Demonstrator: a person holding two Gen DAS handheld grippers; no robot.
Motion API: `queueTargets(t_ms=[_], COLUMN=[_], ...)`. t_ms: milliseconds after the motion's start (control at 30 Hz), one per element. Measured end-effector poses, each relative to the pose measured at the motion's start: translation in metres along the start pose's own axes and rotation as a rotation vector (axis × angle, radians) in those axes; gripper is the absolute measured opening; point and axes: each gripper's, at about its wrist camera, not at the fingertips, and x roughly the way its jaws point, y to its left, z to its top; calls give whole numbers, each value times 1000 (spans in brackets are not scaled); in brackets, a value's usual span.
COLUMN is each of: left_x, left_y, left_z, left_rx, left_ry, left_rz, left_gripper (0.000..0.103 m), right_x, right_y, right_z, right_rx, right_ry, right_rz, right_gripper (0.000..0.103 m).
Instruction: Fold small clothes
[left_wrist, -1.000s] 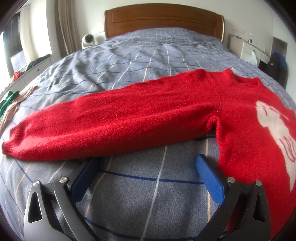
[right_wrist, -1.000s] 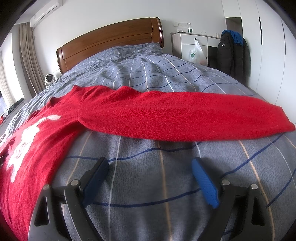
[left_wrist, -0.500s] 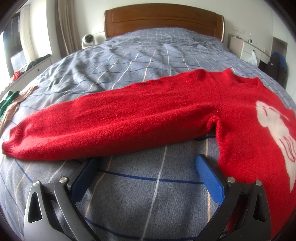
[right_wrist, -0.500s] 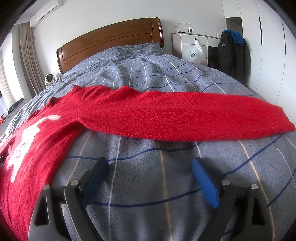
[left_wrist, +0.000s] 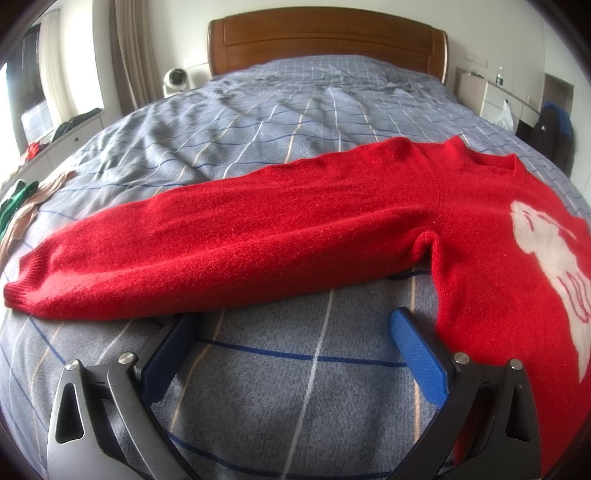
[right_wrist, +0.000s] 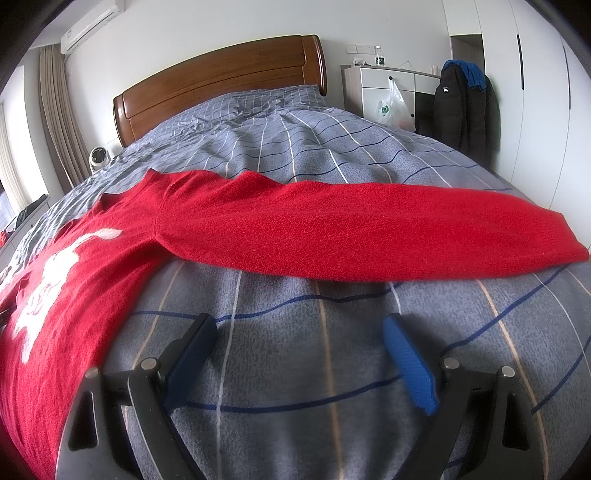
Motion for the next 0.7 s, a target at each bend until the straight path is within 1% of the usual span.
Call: queueTargets(t_ms=[700], left_x=[0], left_y=[0], left_z=[0], left_rx=[0], left_ry=[0], left_rz=[0], left_gripper=[103], right_x=[-1], right_y=[0], right_z=[-2], right_rx=[-1], right_ry=[-1], right_rz=[-1], right_gripper=[91])
